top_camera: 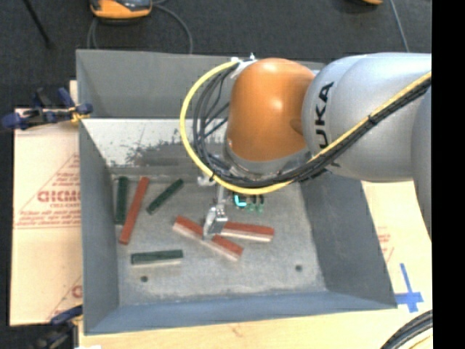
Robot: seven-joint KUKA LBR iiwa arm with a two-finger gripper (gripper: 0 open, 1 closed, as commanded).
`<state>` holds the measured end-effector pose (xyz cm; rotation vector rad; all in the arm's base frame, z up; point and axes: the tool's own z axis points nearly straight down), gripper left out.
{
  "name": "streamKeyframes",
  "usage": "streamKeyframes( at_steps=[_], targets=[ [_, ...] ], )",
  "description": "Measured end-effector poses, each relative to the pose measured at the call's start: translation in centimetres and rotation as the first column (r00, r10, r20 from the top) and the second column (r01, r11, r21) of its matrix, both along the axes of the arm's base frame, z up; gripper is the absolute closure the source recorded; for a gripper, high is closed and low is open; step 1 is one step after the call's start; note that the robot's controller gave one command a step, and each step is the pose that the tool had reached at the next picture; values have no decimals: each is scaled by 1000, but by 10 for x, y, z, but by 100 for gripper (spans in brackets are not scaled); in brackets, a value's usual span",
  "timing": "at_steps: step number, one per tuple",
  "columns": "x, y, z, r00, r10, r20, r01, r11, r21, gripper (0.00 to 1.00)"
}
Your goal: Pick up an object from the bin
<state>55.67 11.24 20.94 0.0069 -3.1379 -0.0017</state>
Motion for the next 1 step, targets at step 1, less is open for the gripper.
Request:
streamKeyframes(
  at_steps=[1],
  targets=[
    [2,0,4,1000,-2,7,2,1000,1,0]
  ],
)
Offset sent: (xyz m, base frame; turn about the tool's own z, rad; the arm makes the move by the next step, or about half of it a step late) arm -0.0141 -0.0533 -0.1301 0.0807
